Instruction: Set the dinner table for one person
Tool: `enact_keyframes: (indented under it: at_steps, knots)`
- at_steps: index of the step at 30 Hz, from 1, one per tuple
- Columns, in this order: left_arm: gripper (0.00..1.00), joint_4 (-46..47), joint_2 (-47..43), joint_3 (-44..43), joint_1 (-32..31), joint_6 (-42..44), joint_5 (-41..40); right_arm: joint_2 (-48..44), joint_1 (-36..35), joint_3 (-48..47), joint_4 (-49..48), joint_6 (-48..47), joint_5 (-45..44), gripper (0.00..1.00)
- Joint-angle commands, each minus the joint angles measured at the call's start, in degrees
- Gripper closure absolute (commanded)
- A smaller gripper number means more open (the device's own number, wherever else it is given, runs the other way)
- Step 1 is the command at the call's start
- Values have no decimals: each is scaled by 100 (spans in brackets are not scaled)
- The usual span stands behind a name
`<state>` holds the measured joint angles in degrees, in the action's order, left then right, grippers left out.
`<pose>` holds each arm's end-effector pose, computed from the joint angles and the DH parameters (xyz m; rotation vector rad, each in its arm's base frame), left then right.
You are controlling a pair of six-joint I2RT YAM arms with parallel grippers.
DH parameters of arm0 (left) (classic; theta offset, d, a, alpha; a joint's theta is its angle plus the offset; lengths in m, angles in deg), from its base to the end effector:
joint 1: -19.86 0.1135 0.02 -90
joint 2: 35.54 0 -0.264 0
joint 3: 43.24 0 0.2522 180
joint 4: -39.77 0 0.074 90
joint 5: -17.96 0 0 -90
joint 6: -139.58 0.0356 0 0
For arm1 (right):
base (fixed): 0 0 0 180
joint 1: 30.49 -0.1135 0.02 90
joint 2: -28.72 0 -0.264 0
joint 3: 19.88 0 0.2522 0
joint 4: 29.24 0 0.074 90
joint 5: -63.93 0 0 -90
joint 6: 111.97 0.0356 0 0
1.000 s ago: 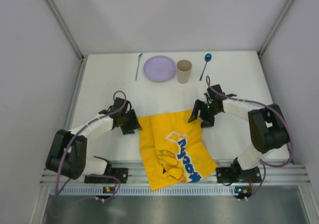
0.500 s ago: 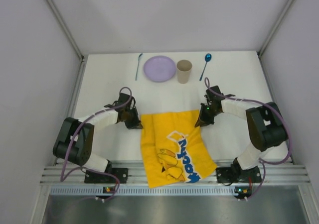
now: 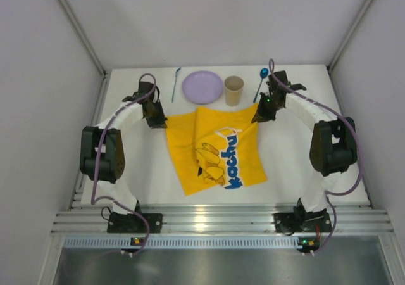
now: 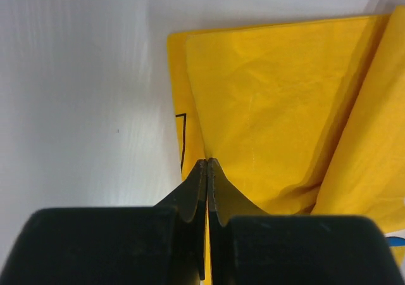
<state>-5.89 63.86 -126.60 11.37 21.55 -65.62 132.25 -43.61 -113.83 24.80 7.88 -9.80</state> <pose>0.3529 -0.0567 0.2080 -0.4182 2.6525 -0.3551 0.3664 0.0956 0.2313 0.3094 2.7382 0.6027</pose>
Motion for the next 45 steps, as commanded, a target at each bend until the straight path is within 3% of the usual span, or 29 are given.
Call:
enact_keyframes:
  at_steps: [1,7,12,20,22,25,26,28,29,32,33,35,40,43,45]
  knots:
    - [100,-570,448,-816,58,482,-210,361,196,-323,763,-216,-335,100]
    - [100,-993,1213,-1477,67,939,-544,528,521,45,868,-339,-748,100]
    - [100,-1064,1249,-1363,119,1107,-1054,642,793,179,973,-444,-1152,100]
    - [100,-1231,1161,-1301,225,1151,-1740,853,1477,-357,1317,-708,-1601,99]
    - [100,-1240,1170,-1319,225,1142,-1635,924,1532,-463,1273,-787,-1452,94]
    - [87,-1310,1222,-1433,225,1037,-1547,959,1550,-551,1071,-857,-987,78]
    - [79,-1353,1249,-1477,225,1010,-1512,968,1532,-577,1018,-858,-812,66]
    - [76,-1415,1266,-1635,216,984,-1520,1003,1489,-674,1018,-849,-766,51]
    - [70,-1476,1249,-1748,216,958,-1529,994,1480,-683,1026,-849,-740,34]
    - [52,-1626,1197,-1899,208,852,-1547,854,1462,-578,1062,-866,-819,7]
    - [44,-1679,1083,-1969,190,817,-1573,662,1462,-430,1062,-884,-836,6]
    - [41,-1767,899,-1961,155,677,-1678,354,1453,-236,1044,-893,-950,5]
    - [40,-1346,-174,-1303,-354,360,-1504,-1218,1357,783,764,-796,-653,4]
    - [40,-986,-359,-784,-1100,107,-1250,-1905,866,1381,597,-630,-389,5]
    - [40,-661,-342,-292,-1435,-105,-1003,-2169,672,1873,430,-437,-213,14]
